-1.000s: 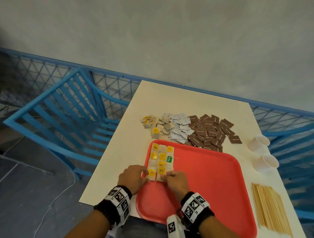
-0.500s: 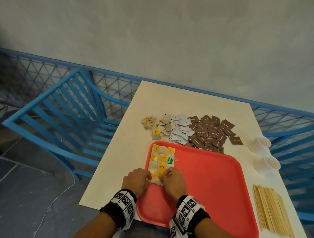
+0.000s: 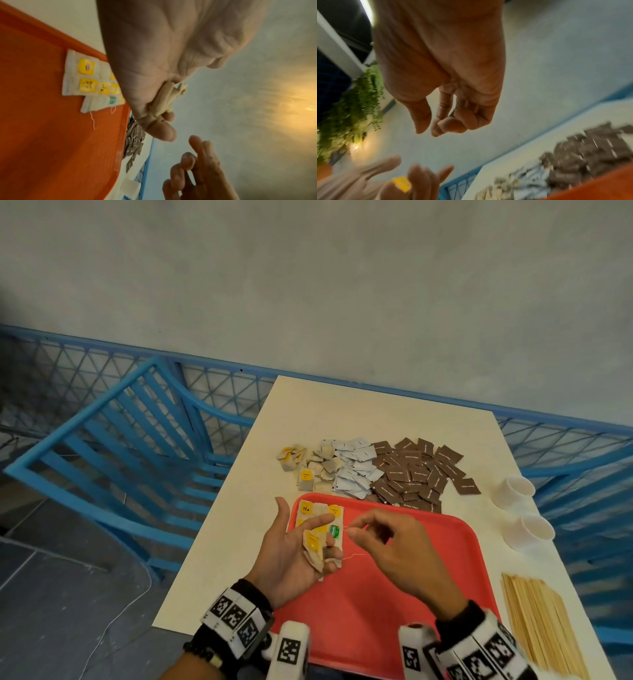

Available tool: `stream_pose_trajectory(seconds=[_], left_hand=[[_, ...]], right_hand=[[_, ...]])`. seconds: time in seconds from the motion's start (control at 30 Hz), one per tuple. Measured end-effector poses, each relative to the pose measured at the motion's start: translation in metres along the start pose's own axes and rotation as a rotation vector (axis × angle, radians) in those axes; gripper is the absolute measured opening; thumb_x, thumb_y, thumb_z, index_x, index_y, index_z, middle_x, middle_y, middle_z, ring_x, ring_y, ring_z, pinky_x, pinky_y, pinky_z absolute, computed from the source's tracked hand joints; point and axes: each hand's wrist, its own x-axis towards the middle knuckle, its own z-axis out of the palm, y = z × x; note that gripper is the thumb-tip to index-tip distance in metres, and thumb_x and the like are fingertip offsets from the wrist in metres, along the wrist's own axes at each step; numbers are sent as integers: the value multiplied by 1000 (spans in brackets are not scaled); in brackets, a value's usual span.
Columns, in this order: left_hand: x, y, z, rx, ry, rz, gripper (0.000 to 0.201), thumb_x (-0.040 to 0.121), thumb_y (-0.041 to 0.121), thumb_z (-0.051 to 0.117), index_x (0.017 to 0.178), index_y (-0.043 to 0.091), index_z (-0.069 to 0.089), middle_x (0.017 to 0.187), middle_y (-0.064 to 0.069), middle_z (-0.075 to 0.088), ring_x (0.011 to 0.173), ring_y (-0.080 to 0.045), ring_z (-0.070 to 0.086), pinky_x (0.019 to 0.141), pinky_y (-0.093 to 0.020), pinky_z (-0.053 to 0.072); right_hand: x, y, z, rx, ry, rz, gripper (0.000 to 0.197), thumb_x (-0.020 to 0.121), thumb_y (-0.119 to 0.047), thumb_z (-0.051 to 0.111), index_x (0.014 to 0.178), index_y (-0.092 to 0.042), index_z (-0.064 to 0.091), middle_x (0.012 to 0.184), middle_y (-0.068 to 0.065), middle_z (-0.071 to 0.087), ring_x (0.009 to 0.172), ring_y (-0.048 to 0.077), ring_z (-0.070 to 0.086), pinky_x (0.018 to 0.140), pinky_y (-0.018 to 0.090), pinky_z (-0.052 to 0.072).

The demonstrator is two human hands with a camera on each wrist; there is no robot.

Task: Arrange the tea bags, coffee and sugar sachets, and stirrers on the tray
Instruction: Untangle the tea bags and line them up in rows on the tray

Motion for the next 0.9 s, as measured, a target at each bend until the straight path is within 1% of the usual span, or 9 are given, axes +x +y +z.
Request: stream_pose_trajectory(seconds=[0.13,0.23,0.37,0.47,0.57,0.63,0.73,0.8,0.9], left_hand=[[6,-12,23,-85,-145,-16,102,85,80,39,147,0,35,128,-31,54,108,-41,58,87,-48,51],[9,-18,31,-21,-210,-32,93,94,71,35,144,-8,38,137,-31,47,115,-37,57,95,-47,51],[12,-28,32,186,-175,-57,89,94,74,26,139,2,53,125,-25,40,107,-31,47,93,-42,46],[12,-36,32,257,-121,-67,96,88,80,26,136,2,55,101,-19,50,84,-26,51,76,-38,45],[10,-39,31,297,-86,-55,90,84,82,26,118,9,66,82,-12,52,70,-21,51,62,-33,44],[9,-38,30,322,-86,-48,85,87,80,24,115,11,66,80,-11,50,70,-20,49,61,-31,44],[6,-36,28,445,-4,-8,70,95,69,30,114,12,66,82,-7,53,70,-17,50,63,-32,44],[4,-31,25,707,142,112,57,97,62,39,102,13,68,69,2,55,65,-15,50,62,-33,43],[-7,-10,30,1144,230,474,51,84,75,48,98,31,69,68,14,59,64,-8,53,66,-31,43]], right_hand=[[-19,-5,-4,-206,18,-110,12,81,-32,76,90,-31,69,76,-14,59,73,5,55,62,15,37],[-22,2,-5,-205,51,-121,24,87,-25,69,99,-46,67,82,-14,53,81,3,51,69,14,36],[-21,7,-6,-268,-146,-54,34,87,-40,68,120,-39,63,99,-13,47,97,0,46,81,18,42],[-20,6,-1,-303,-180,-11,26,83,-40,69,109,-33,66,97,-8,46,100,9,46,85,29,45],[-21,2,3,-280,-162,-42,11,83,-33,70,95,-31,69,92,-8,49,91,5,44,78,23,39],[-23,-5,-1,-220,-137,-95,5,83,-29,73,84,-29,68,85,-10,56,83,3,48,73,18,37],[-20,-21,-17,49,-138,-91,14,85,-17,76,77,-24,66,72,-7,65,67,1,56,64,13,40],[-13,-27,-32,155,-114,-81,12,86,-15,76,79,-20,68,74,-2,68,68,5,58,64,12,42],[-5,-31,-49,72,-85,-113,3,86,-22,76,84,-22,74,78,-3,72,73,16,64,65,14,43]])
